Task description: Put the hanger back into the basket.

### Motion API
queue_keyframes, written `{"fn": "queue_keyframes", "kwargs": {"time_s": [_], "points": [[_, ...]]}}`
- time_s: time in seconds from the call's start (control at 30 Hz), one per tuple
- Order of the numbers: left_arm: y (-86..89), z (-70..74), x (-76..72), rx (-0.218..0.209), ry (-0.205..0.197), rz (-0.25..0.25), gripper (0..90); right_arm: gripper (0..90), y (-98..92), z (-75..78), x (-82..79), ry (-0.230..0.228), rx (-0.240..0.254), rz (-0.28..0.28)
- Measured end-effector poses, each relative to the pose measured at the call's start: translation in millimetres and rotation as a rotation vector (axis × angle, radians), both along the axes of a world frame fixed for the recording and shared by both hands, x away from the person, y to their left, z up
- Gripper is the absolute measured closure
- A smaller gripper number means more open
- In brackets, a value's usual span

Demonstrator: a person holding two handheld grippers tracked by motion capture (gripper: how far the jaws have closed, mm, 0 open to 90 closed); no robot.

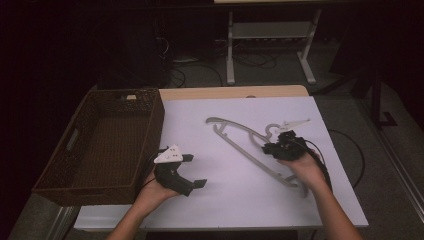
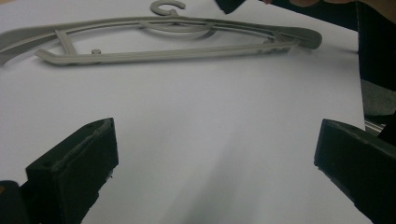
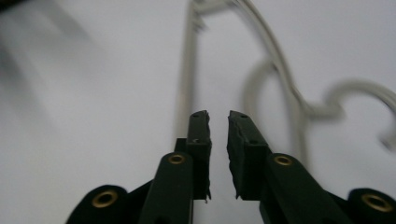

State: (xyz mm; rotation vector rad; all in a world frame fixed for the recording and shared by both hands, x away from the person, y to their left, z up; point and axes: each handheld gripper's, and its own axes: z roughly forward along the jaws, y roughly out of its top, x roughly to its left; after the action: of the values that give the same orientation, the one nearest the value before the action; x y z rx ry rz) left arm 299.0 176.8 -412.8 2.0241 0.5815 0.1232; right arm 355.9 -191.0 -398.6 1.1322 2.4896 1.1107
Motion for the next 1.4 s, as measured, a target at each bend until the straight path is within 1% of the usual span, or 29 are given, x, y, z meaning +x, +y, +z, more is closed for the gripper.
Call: {"fn": "queue_keyframes", "kwargs": {"time_s": [0.03,0.07,0.1,0.13,0.17,0.2,0.23,0.27,0.3,0.37,0.4,0.43,0.47,0.5,0.53,0.57,0.63,0.7,0.77,0.87,0.97,1.13,1.17,1.27,1.3,1.4], "points": [[0.5,0.0,0.3,0.002,-0.001,-0.001,0.0,74.5,16.6,-1.0,9.7,-0.004,0.003,0.026],[0.9,0.1,0.6,0.003,-0.001,-0.001,0.0,74.5,16.6,-1.0,9.7,-0.004,0.003,0.026],[1.3,0.0,0.6,0.002,0.000,0.003,0.0,73.1,31.5,-3.9,20.6,-0.004,-0.007,0.051],[2.1,0.1,1.0,0.001,0.000,0.002,0.0,73.1,31.5,-3.9,20.6,-0.004,-0.007,0.051],[2.8,0.2,1.3,0.001,-0.001,0.001,0.0,71.6,44.8,-8.7,31.7,-0.012,-0.015,0.067],[3.1,0.2,1.2,-0.005,0.001,0.006,0.0,71.6,44.8,-8.7,31.7,-0.012,-0.015,0.067],[3.5,0.2,1.2,-0.007,0.001,0.008,0.0,70.9,51.1,-10.9,36.2,-0.008,-0.011,0.068],[4.4,0.1,1.8,-0.008,0.001,0.008,0.0,70.2,61.4,-15.6,46.0,-0.001,-0.018,0.066],[4.4,0.1,1.8,-0.008,0.001,0.008,0.0,70.2,61.4,-15.6,46.0,-0.001,-0.018,0.066],[4.7,0.1,2.0,-0.013,0.002,0.010,0.0,70.0,69.8,-20.0,53.6,0.013,-0.008,0.070],[4.7,0.2,1.9,-0.013,0.002,0.011,0.0,69.9,74.0,-22.5,56.9,0.020,-0.014,0.065],[4.7,0.5,1.8,-0.012,0.001,0.008,0.0,69.8,80.3,-27.5,61.7,0.025,-0.015,0.066],[4.4,0.8,1.4,-0.012,0.004,0.010,0.0,69.8,82.8,-29.6,63.3,0.030,-0.011,0.069],[4.4,0.8,1.4,-0.012,0.004,0.010,0.0,70.0,84.9,-31.6,64.4,0.029,-0.024,0.070],[4.3,0.7,1.4,-0.013,0.004,0.009,0.0,70.0,84.9,-31.6,64.4,0.029,-0.024,0.070],[4.2,0.7,1.5,-0.013,0.003,0.007,0.0,70.0,88.1,-35.3,65.3,0.032,-0.038,0.075],[3.6,0.4,1.5,-0.010,0.003,0.006,0.0,70.9,89.9,-37.4,64.9,0.039,-0.040,0.068],[3.5,0.4,1.6,-0.008,0.002,0.006,0.0,71.5,90.8,-39.0,64.8,0.036,-0.053,0.062],[3.2,0.4,1.5,-0.005,0.001,0.004,0.0,73.2,90.9,-39.7,64.5,0.037,-0.067,0.063],[2.7,0.3,1.5,-0.005,0.004,0.002,0.0,75.1,91.6,-41.5,64.1,0.036,-0.074,0.071],[2.6,0.4,1.5,-0.005,0.003,0.001,0.0,78.2,92.9,-42.0,63.5,0.019,-0.092,0.070],[2.4,0.4,1.2,-0.008,0.002,0.001,0.0,78.9,93.7,-43.9,63.4,0.025,-0.094,0.068],[2.4,0.5,1.2,-0.008,0.002,0.001,0.0,79.3,93.7,-43.8,63.4,0.015,-0.099,0.074],[2.0,0.4,1.1,-0.012,0.004,0.002,0.0,79.4,93.5,-42.4,63.3,0.016,-0.096,0.078],[1.8,0.3,1.1,-0.011,0.004,0.002,0.0,79.4,93.9,-42.2,63.2,0.013,-0.090,0.087],[1.6,0.6,1.0,-0.010,0.004,0.003,0.0,79.7,102.8,-42.2,56.9,0.013,-0.083,0.158]]}}
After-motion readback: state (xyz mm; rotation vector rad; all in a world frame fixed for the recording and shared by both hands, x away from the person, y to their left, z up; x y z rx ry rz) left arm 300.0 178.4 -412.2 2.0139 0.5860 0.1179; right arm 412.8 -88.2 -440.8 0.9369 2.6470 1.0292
